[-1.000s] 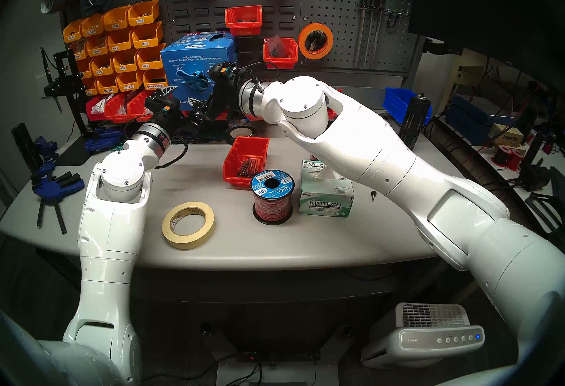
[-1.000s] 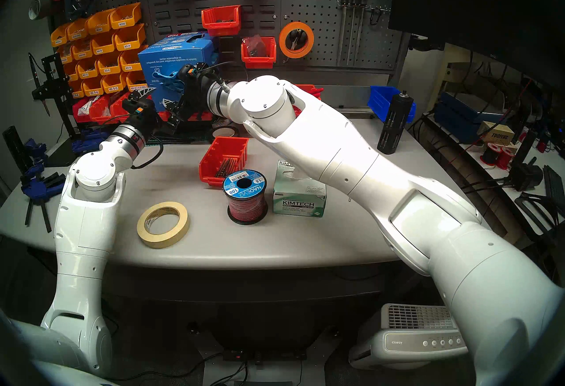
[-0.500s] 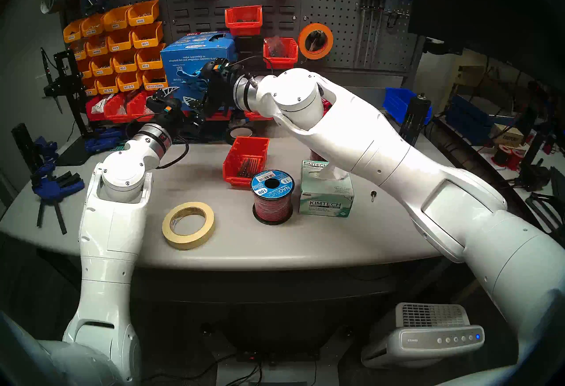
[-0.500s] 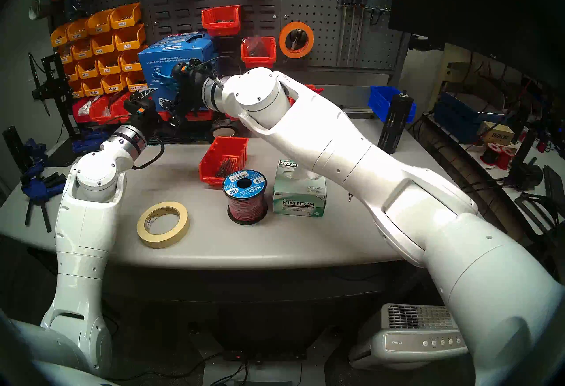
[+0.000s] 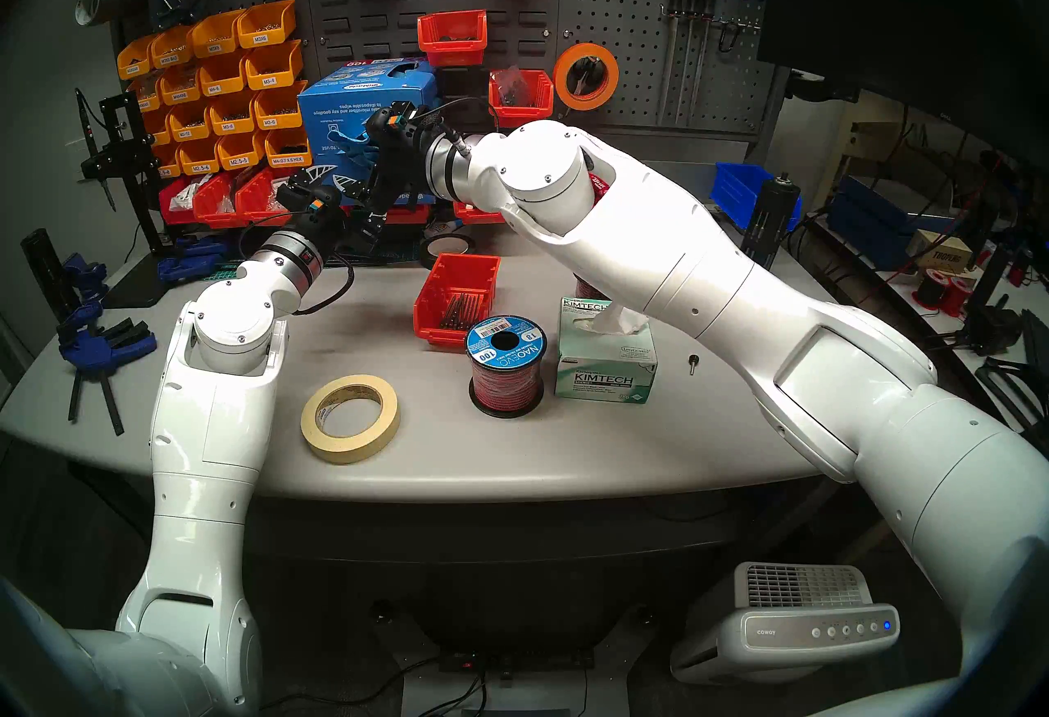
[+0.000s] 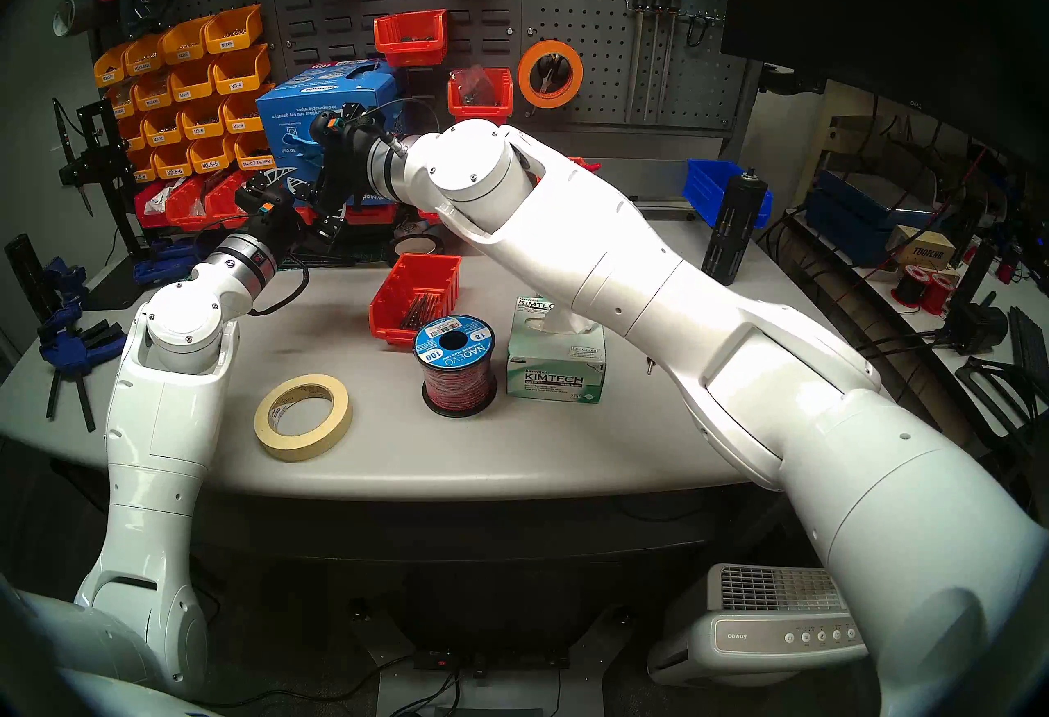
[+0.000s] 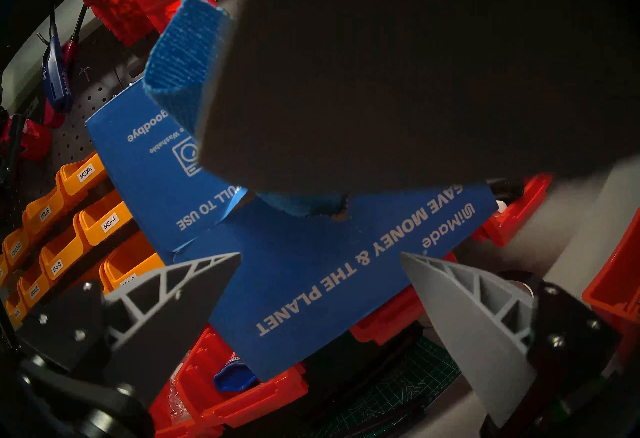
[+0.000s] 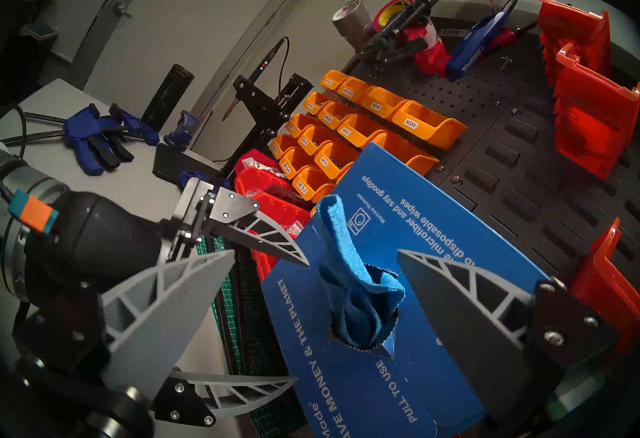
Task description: Take out a shop towel
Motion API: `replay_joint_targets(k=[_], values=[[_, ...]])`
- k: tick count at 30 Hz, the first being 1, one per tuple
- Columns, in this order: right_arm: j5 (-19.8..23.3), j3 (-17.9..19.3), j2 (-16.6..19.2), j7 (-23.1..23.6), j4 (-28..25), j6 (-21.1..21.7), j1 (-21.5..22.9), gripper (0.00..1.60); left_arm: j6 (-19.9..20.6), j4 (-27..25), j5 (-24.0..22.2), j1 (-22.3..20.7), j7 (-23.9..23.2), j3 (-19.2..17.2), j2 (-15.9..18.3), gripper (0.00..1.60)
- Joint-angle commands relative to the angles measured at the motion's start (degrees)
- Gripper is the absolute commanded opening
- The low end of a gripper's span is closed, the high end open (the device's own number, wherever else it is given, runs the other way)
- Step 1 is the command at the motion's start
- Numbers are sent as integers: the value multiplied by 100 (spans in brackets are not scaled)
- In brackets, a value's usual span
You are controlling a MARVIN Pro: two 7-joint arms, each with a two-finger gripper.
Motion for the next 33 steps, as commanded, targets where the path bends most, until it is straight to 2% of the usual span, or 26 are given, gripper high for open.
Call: replay_joint_targets(k=[1, 2, 3, 5, 6, 7, 10, 11, 12, 13, 14, 16, 17, 18, 33], values=[[-13, 118, -101, 14, 22, -118, 242, 104, -28, -70, -15, -332, 30, 46, -14, 160], [-7, 124, -104, 20, 29, -122, 241, 97, -29, -63, -16, -338, 33, 54, -14, 160], [-7, 128, -110, 22, 34, -123, 245, 63, -28, -58, -17, -342, 38, 59, -15, 160], [-6, 137, -122, 27, 59, -132, 251, 47, -25, -51, -20, -349, 42, 68, -13, 160], [-9, 136, -129, 36, 86, -131, 257, 48, -30, -29, -15, -363, 48, 80, -14, 160], [-12, 136, -134, 40, 107, -140, 259, 58, -33, -16, -14, -371, 52, 88, -14, 160], [-16, 137, -150, 52, 145, -138, 268, 73, -40, 9, -15, -389, 57, 101, -3, 160], [-19, 137, -155, 56, 160, -146, 270, 124, -40, 15, -18, -396, 61, 103, -1, 160], [-19, 140, -161, 59, 172, -150, 272, 136, -39, 21, -21, -407, 69, 103, 2, 160], [-21, 143, -166, 63, 187, -154, 277, 124, -38, 25, -23, -415, 73, 104, 7, 160], [-25, 145, -172, 66, 215, -161, 284, 122, -37, 26, -25, -419, 75, 105, 11, 160], [-31, 149, -182, 70, 245, -169, 294, 153, -38, 29, -31, -424, 74, 109, 20, 160], [-35, 149, -189, 72, 254, -164, 305, 153, -38, 30, -35, -425, 72, 111, 24, 160], [-34, 153, -197, 75, 262, -164, 309, 160, -40, 32, -40, -426, 71, 112, 28, 160], [-90, 137, -342, 110, 472, -190, 403, 160, -41, 15, -78, -392, 105, 142, 60, 160]])
